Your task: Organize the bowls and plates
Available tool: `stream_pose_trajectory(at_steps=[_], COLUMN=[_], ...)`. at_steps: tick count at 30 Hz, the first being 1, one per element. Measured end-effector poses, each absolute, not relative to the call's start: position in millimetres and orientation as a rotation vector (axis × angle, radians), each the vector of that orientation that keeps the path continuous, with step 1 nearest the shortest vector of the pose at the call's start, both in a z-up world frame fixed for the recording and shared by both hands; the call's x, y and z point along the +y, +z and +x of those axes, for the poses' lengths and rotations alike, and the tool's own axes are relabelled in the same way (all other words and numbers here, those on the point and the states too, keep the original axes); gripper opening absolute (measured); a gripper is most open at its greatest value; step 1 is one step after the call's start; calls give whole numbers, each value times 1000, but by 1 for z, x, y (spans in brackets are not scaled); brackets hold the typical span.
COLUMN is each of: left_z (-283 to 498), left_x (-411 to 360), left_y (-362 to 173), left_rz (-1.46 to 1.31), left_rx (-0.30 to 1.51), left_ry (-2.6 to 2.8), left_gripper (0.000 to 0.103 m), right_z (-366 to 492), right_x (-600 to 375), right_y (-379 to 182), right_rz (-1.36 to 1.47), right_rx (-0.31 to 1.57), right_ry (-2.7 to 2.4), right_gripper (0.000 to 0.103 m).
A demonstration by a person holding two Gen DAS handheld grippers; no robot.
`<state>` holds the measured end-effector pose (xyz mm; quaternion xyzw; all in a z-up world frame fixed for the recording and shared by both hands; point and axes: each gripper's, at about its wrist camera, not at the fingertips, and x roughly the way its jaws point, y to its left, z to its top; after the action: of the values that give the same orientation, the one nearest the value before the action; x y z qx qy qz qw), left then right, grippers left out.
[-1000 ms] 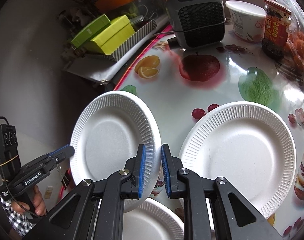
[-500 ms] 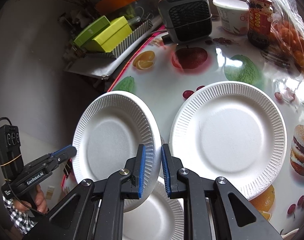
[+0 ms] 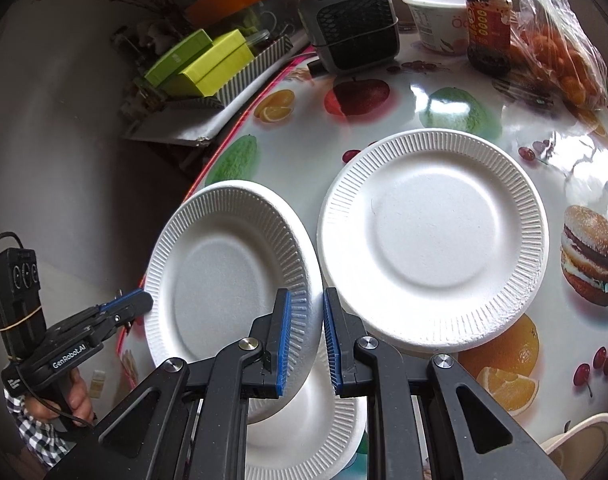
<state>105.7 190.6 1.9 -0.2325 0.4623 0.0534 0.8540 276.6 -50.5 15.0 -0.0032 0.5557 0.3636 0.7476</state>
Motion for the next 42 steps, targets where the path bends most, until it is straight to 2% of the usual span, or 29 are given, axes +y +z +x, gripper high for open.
stream_pose_trajectory(at_steps=[42], left_z=[82], left_x=[155], left_y=[-18], left_rz=[-449], left_rx=[1053], left_ry=[56], left_gripper=[15], right_z=[238], right_x=[-94], right_y=[-6], right_rz=[-19], right_rx=[1277], right_ry=[765], right_gripper=[16])
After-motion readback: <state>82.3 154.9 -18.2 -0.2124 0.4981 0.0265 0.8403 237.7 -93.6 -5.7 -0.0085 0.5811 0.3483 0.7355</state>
